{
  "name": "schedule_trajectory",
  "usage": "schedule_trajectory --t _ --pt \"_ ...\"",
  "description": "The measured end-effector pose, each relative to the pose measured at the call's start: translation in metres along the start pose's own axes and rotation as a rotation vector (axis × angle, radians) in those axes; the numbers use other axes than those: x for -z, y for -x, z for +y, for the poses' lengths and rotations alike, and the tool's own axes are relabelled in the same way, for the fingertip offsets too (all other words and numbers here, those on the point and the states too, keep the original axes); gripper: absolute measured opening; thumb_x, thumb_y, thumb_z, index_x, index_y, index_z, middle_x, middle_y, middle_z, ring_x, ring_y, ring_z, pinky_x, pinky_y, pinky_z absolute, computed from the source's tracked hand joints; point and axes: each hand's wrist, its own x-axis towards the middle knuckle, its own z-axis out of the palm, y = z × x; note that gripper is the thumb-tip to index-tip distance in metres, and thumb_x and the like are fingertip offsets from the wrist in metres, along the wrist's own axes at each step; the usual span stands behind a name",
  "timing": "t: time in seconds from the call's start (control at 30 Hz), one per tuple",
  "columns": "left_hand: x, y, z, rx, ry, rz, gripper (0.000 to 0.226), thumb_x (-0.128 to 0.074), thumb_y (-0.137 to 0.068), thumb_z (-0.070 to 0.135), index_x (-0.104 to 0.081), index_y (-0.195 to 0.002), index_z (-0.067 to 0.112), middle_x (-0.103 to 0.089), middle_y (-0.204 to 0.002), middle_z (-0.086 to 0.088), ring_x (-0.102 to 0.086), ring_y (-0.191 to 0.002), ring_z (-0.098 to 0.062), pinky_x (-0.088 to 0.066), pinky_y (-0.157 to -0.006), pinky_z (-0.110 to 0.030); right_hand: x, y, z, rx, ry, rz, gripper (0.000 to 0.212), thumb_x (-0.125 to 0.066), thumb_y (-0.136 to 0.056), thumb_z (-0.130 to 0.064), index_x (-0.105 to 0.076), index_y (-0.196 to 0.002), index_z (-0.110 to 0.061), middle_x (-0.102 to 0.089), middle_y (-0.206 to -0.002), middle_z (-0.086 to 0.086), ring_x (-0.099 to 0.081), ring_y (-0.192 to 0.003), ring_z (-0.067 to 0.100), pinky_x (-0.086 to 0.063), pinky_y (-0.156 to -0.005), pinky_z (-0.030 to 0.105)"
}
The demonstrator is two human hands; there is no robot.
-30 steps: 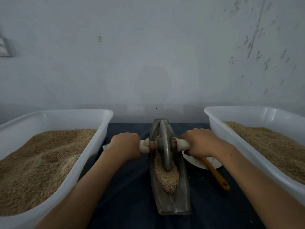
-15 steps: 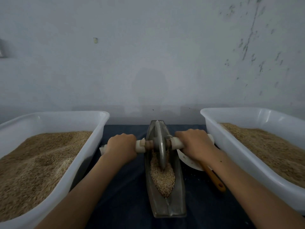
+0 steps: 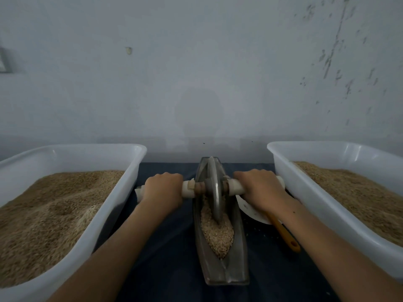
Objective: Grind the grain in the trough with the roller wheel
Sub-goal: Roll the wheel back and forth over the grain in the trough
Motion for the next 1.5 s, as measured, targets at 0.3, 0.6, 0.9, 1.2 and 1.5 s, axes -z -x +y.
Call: schedule_trajectory --t 0.3,0.6,0.9,1.2,1.5 --pt "-0.002 -0.002 -0.004 -0.013 -0.005 -0.056 0.018 -0.059 -0.086 0.028 -0.057 -0.102 0.019 -0.061 -0.094 0.001 -0.059 -0.087 -0.018 -0.043 -0.072 -0.029 0.01 0.0 0.001 0.026 -0.015 -0.126 0.013 -0.062 -0.086 -0.028 -0.05 -0.09 -0.032 -0.064 -0.095 -0.003 -0.052 -0.078 0.015 -0.033 -0.065 0.029" --pt "-0.001 -0.006 -0.006 -0.007 -0.01 -0.184 0.022 -0.064 -0.082 0.029 -0.058 -0.1 0.018 -0.054 -0.082 0.004 -0.055 -0.078 -0.016 -0.042 -0.068 -0.029 0.021 -0.001 -0.002 0.033 -0.01 -0.276 0.024 -0.064 -0.086 -0.03 -0.06 -0.11 -0.029 -0.065 -0.102 -0.002 -0.061 -0.09 0.017 -0.037 -0.067 0.027" --pt "-0.009 -0.001 -0.003 -0.006 0.028 0.096 0.012 -0.055 -0.088 0.028 -0.053 -0.097 0.021 -0.062 -0.095 0.0 -0.06 -0.086 -0.019 -0.042 -0.069 -0.029 0.001 0.0 -0.006 -0.039 0.04 0.043 0.014 -0.055 -0.089 -0.022 -0.051 -0.103 -0.024 -0.064 -0.1 0.0 -0.061 -0.092 0.024 -0.033 -0.066 0.032" --pt "0.0 -0.007 -0.012 -0.057 0.056 -0.276 0.032 -0.069 -0.079 0.032 -0.057 -0.106 0.018 -0.049 -0.079 0.006 -0.053 -0.078 -0.015 -0.047 -0.075 -0.029 0.022 -0.001 -0.001 0.05 0.009 -0.28 0.027 -0.065 -0.085 -0.03 -0.06 -0.111 -0.029 -0.066 -0.102 -0.003 -0.061 -0.089 0.016 -0.038 -0.066 0.028" --pt "-0.005 -0.003 -0.005 -0.022 0.028 0.004 0.015 -0.056 -0.087 0.031 -0.055 -0.098 0.021 -0.062 -0.098 0.0 -0.06 -0.089 -0.02 -0.042 -0.072 -0.029 0.001 -0.002 -0.003 -0.013 0.024 0.01 0.01 -0.056 -0.088 -0.025 -0.051 -0.096 -0.028 -0.064 -0.095 -0.003 -0.061 -0.087 0.021 -0.036 -0.066 0.031"
